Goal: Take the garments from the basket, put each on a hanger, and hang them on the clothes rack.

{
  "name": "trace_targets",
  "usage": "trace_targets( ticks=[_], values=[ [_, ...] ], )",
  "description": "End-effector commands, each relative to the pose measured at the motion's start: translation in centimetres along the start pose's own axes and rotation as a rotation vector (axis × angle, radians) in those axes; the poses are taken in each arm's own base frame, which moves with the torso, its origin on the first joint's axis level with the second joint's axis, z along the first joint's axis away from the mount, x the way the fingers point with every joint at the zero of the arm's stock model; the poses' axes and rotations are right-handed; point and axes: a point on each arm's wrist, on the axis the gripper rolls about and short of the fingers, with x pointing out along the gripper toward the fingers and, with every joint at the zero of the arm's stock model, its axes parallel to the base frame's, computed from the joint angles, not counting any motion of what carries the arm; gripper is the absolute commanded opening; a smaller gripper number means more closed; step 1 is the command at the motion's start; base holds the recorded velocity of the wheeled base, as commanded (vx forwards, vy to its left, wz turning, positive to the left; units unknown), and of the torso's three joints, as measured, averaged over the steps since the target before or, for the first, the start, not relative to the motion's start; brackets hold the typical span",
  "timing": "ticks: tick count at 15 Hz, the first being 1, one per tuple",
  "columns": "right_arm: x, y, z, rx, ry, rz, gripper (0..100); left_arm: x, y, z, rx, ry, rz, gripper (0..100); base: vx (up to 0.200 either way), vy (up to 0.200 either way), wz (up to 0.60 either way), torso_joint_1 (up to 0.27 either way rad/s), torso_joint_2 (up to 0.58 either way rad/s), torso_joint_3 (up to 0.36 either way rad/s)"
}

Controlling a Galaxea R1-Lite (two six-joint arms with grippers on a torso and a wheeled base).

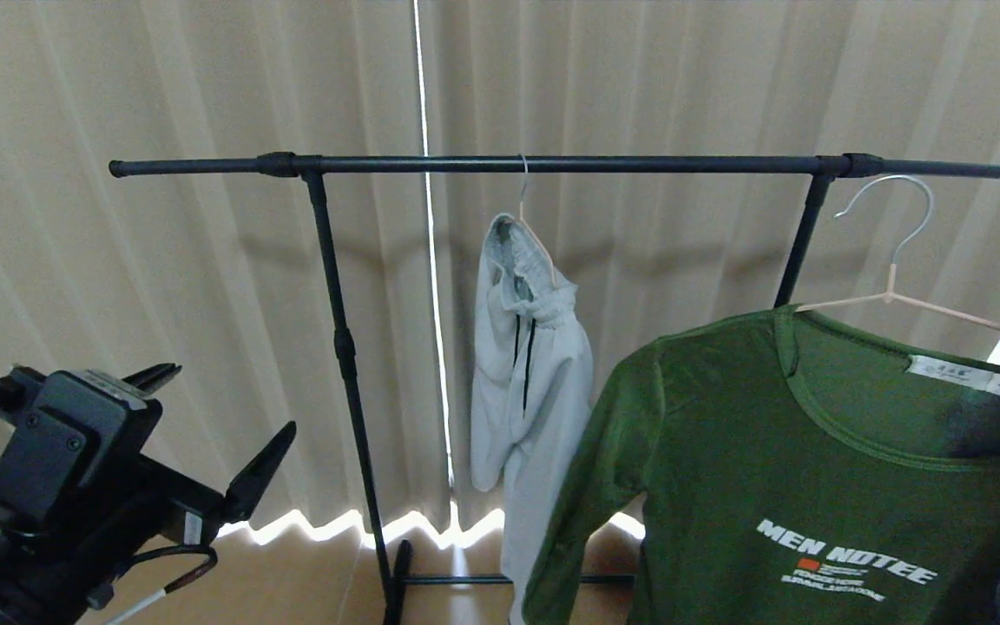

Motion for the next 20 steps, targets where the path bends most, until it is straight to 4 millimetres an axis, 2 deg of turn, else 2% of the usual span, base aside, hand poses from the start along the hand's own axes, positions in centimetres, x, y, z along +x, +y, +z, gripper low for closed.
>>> trace_targets(
  ticks=[1,5,9,12,20],
  values=[
    [-0.9,-1.5,0.5,0.002,0.003,-0.114,0,-1.7,0.0,-1.7,0.001,0.052,0.0,100,0.0,0.0,0.0,0.0,0.0,0.0],
    [-0.9,-3.4,0.4,-0.043,0.056,-0.251,0,-1.2,0.4,-0.9,-0.01,0.023,0.023,100,0.0,0.0,0.0,0.0,0.0,0.0],
    [-1.2,-3.7,0.9,-0.049,0.052,-0.305,0,-3.0,1.2,0.1,-0.024,-0.078,0.044,100,0.0,0.0,0.0,0.0,0.0,0.0],
    [-1.3,-3.6,0.9,-0.052,0.043,-0.303,0,-3.1,1.4,0.4,-0.029,-0.111,0.018,100,0.0,0.0,0.0,0.0,0.0,0.0],
    [-1.6,-3.3,0.8,-0.056,0.035,-0.281,0,-2.8,1.4,0.2,-0.032,-0.095,0.018,100,0.2,0.0,0.0,0.002,0.0,0.005]
  ],
)
